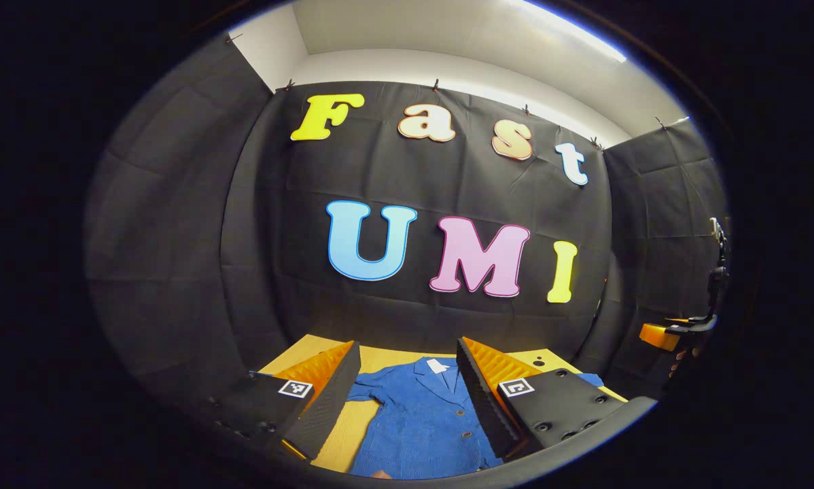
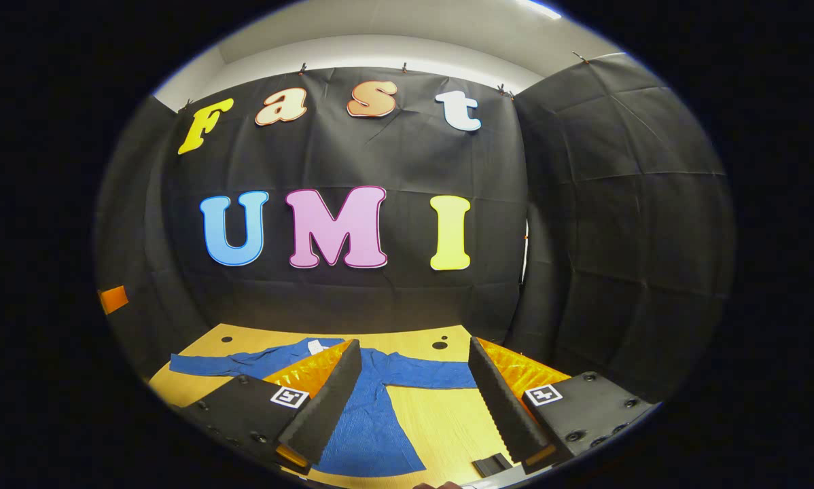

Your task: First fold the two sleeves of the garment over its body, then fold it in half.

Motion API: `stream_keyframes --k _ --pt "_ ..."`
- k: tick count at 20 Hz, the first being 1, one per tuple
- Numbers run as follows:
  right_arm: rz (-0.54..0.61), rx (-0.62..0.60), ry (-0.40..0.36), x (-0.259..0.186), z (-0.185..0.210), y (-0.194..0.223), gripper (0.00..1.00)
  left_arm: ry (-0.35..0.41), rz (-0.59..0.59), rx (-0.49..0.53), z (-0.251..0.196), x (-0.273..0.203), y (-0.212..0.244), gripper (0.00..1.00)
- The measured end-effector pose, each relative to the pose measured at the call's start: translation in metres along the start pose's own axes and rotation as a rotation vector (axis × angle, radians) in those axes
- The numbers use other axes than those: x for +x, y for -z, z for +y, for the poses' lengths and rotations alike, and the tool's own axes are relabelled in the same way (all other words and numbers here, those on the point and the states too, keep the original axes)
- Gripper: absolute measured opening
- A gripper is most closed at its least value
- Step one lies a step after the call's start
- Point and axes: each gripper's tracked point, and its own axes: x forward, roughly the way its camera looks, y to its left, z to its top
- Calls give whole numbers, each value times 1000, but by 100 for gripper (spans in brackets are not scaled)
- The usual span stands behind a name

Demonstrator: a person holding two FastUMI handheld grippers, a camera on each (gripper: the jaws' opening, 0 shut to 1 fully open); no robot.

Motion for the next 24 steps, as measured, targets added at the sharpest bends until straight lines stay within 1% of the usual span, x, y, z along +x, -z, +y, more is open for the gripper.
stream_keyframes --k 3,4,5,7,8,9,10,12,13,14,16,19,21,22,24 --pt "-8 -7 3 1 -1 -3 90 1 2 2 0 -2 0 82" --pt "-8 -6 3 2 -1 -3 99 1 1 2 0 -1 1 82" --pt "-8 -8 3 3 -2 -3 90 1 -1 1 1 -2 0 82" --pt "5 -32 -8 3 -1 2 90 1 -1 -1 1 -3 0 82" --pt "9 -63 -11 5 -3 5 99 0 -4 1 2 -1 0 82" --pt "10 -89 -12 6 -5 6 99 -1 -6 2 3 -3 -1 82" --pt "16 -101 -15 7 -8 8 90 -3 -8 4 3 -4 -1 82" --pt "-6 -110 -19 8 -9 3 91 -3 -9 1 3 -2 -1 82" --pt "-18 -116 -17 12 -10 1 99 0 -9 -3 1 -1 -1 82" --pt "-27 -123 -18 15 -11 0 91 4 -9 -5 -1 1 0 82" --pt "-43 -120 -18 22 -14 -4 92 17 -12 -4 -9 7 -2 82" --pt "-39 -104 -24 33 -16 -6 92 4 -34 -17 -15 17 -7 82" --pt "-87 -123 -25 39 -19 -17 90 28 -46 -30 -32 27 -9 82" --pt "-89 -121 -29 43 -20 -16 92 28 -38 -20 -35 34 -7 82" --pt "-90 -108 -57 49 -16 -13 92 0 -41 2 -35 45 -12 82"
